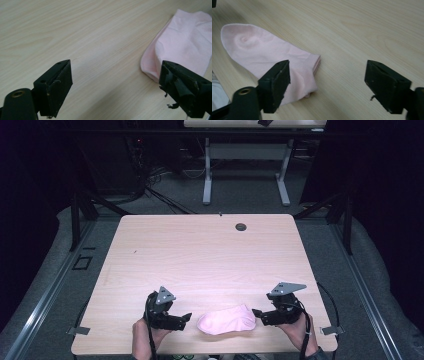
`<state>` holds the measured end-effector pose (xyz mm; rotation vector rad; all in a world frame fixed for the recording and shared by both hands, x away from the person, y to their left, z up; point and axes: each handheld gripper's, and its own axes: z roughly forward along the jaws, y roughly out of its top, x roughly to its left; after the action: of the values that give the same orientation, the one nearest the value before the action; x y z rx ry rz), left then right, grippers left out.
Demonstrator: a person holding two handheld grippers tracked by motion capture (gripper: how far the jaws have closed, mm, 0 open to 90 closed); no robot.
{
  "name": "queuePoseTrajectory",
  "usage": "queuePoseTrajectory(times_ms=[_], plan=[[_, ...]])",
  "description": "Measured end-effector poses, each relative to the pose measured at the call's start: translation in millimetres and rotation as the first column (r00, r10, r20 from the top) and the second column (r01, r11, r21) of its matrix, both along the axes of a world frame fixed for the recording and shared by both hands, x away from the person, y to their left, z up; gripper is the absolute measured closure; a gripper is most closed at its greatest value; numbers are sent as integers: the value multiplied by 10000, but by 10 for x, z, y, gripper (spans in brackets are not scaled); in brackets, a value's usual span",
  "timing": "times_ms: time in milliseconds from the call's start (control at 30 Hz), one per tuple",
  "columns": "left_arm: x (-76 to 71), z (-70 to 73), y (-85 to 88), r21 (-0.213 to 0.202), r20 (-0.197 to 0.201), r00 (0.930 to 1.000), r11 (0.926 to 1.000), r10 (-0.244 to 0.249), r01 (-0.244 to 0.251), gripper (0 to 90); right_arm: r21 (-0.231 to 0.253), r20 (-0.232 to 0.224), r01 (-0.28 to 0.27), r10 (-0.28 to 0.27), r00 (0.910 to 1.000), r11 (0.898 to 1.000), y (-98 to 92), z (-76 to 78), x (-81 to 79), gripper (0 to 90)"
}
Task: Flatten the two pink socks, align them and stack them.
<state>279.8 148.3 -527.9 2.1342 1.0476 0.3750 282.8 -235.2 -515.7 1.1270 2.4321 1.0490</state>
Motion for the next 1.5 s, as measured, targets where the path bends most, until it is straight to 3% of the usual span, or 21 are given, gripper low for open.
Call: queuePoseTrajectory(times_ms=[367, 600, 767, 1033, 1133, 1300, 1500], plan=[[-40, 5, 435, 155, 303, 9924, 9927, 1194, -1199, 29, 139, 627, 998, -1005, 9930, 9949, -314, 31, -106, 17], [-63, -72, 676, 94, 326, 9810, 9814, 1914, -1918, 2, -88, 824, 1914, -1900, 9783, 9815, -514, -25, -117, 0], [-49, -174, 839, 69, 269, 9704, 9707, 2400, -2402, 2, -126, 676, 2359, -2346, 9697, 9717, -671, -110, -94, 0], [49, -441, 1059, 548, -157, 9502, 9491, 3113, -3100, 1, -301, 412, 3018, -3005, 9529, 9529, -836, -327, -33, 0], [71, -517, 1108, 519, -233, 9438, 9432, 3296, -3281, 0, -356, 236, 3178, -3171, 9481, 9475, -888, -422, 2, 0], [99, -609, 1154, 727, -104, 9378, 9356, 3471, -3455, 0, -535, 66, 3434, -3436, 9391, 9376, -967, -565, 47, 0], [108, -635, 1170, 523, 138, 9350, 9336, 3544, -3546, 0, -674, 152, 3699, -3698, 9290, 9266, -996, -647, 71, 0]])
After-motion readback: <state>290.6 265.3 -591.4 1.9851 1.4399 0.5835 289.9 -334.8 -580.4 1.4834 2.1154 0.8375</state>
